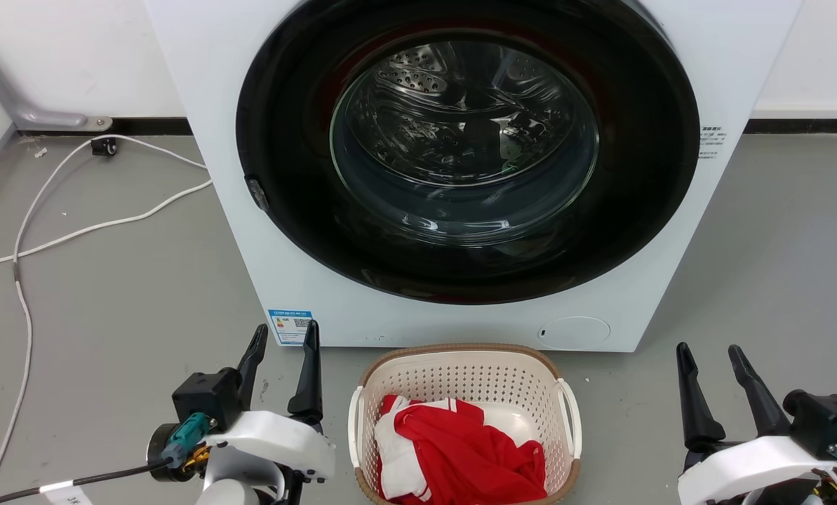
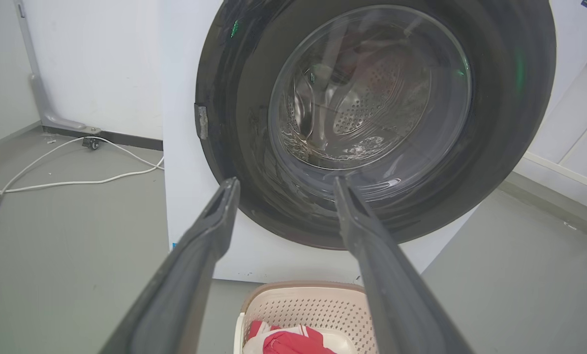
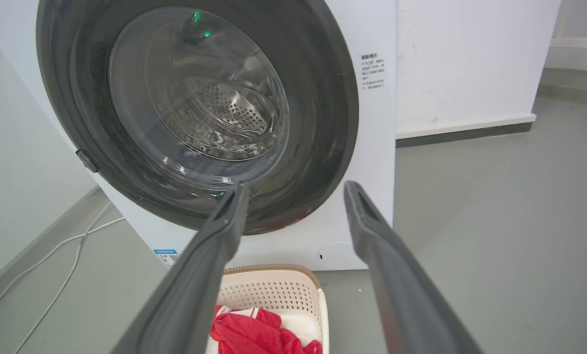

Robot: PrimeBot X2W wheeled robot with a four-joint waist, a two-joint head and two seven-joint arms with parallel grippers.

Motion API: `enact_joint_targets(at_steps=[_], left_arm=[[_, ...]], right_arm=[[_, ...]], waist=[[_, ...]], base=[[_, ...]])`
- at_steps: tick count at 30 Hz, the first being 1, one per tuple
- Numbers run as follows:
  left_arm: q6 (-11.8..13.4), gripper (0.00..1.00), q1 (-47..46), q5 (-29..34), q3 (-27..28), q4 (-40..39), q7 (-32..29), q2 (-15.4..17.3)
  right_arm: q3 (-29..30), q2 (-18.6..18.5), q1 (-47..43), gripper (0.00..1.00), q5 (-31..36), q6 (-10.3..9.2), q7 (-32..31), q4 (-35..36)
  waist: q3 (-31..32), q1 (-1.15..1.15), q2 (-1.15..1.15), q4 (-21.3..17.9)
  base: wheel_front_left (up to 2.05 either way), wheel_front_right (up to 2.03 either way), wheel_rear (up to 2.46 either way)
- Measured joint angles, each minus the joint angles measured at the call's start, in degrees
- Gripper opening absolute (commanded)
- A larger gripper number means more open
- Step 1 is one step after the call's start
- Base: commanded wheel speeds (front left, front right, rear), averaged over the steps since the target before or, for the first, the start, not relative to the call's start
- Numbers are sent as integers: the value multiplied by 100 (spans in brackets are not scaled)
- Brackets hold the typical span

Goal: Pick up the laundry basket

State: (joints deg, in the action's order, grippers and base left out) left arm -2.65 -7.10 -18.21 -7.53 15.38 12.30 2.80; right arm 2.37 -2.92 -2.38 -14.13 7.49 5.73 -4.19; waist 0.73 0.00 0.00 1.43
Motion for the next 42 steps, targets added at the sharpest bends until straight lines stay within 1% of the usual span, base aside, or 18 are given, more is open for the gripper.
enact_joint_targets(at_steps=[7,26,42], left_arm=[[65,100,-4,325,-56,8,79,1],[169,100,-25,983,-134,41,270,2],[185,100,-29,931,-136,120,277,2]], right_arm=[[1,0,-34,100,376,1,38,12],[26,0,-65,100,1026,1,66,-31],[46,0,-64,100,972,1,75,-68]], waist=[[8,0,0,14],[12,0,0,67],[-10,0,0,61]], base=[[0,0,0],[0,0,0],[0,0,0]])
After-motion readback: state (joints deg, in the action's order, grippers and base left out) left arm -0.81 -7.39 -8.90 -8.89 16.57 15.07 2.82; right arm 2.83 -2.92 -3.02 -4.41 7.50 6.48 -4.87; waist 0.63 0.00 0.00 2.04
